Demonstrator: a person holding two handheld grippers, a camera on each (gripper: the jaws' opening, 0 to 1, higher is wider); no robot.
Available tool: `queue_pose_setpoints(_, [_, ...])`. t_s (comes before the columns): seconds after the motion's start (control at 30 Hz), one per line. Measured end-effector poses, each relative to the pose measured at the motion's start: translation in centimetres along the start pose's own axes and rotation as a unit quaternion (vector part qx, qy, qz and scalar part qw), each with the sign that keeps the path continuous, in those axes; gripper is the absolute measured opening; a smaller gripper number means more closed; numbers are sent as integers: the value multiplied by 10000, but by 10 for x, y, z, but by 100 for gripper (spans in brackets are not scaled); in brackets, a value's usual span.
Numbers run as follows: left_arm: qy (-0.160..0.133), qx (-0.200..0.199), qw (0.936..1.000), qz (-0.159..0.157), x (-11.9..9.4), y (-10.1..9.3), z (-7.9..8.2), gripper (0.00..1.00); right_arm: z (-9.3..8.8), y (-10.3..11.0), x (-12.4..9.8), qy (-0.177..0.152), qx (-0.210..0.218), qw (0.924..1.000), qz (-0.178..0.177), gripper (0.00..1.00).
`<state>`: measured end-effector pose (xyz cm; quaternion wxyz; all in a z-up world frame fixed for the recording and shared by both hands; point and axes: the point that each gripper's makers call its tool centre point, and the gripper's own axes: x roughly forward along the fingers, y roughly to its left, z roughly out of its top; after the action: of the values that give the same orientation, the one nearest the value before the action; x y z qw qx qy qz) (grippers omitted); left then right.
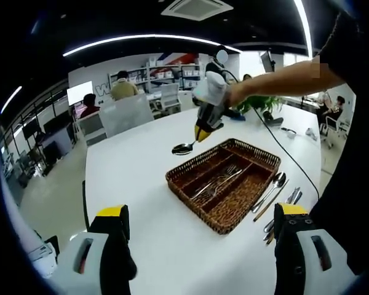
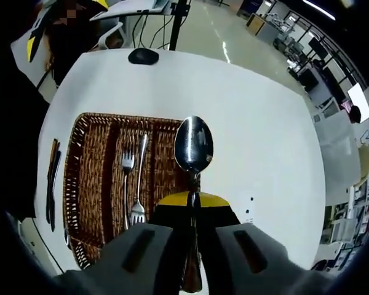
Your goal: Arrange the knives, forks, and spoons in their matching storage slots by inserting each utensil handle-first until every utensil is classified and aligned in the correct compartment
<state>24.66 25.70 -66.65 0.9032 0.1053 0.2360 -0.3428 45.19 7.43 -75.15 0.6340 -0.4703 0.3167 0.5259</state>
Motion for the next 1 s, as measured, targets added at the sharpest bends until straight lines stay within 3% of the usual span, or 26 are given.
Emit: queue_pose_setpoints(1.0, [119,-188,9996,160,-18,-8,-20,99,-17,23,78,118,110,9999,-56,0])
